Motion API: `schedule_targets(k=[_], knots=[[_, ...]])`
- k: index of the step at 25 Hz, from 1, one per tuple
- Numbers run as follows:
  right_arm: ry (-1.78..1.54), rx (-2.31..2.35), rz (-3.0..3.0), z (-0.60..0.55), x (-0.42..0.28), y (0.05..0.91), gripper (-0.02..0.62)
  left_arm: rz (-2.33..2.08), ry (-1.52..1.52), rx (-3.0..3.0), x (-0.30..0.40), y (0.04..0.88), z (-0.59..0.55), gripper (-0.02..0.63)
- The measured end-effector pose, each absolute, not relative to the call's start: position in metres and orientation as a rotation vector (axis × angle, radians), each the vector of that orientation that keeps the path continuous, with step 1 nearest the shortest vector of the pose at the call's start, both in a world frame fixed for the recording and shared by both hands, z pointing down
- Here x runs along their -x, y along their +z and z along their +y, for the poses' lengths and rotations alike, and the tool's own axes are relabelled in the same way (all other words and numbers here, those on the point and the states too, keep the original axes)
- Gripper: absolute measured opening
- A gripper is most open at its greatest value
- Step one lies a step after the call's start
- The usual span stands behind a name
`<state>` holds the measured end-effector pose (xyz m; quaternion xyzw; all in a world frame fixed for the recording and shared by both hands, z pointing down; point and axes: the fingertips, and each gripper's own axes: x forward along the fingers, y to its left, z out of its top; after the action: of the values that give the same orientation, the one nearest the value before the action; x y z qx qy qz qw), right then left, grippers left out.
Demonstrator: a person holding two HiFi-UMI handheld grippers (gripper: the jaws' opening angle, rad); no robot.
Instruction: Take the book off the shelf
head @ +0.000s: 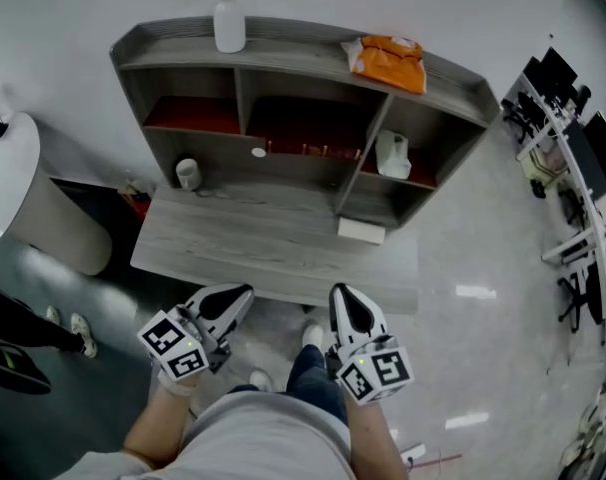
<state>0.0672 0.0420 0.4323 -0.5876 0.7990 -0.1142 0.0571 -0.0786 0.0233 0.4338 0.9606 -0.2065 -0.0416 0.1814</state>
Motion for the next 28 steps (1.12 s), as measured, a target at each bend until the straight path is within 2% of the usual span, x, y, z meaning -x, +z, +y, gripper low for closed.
schedule_targets(k=[13, 28], knots=[[-0.503, 1.483, 2.531, -0.089, -0.099, 0.437, 0.018, -0.802, -0.123, -2.668, 0.031, 0.429, -0.077, 0.015], [-0.955, 1.017, 2.408, -0.194, -0.1, 0.456, 0.021, -1.215, -0.054, -2.506, 0.016, 0.437, -0.129, 0.015]])
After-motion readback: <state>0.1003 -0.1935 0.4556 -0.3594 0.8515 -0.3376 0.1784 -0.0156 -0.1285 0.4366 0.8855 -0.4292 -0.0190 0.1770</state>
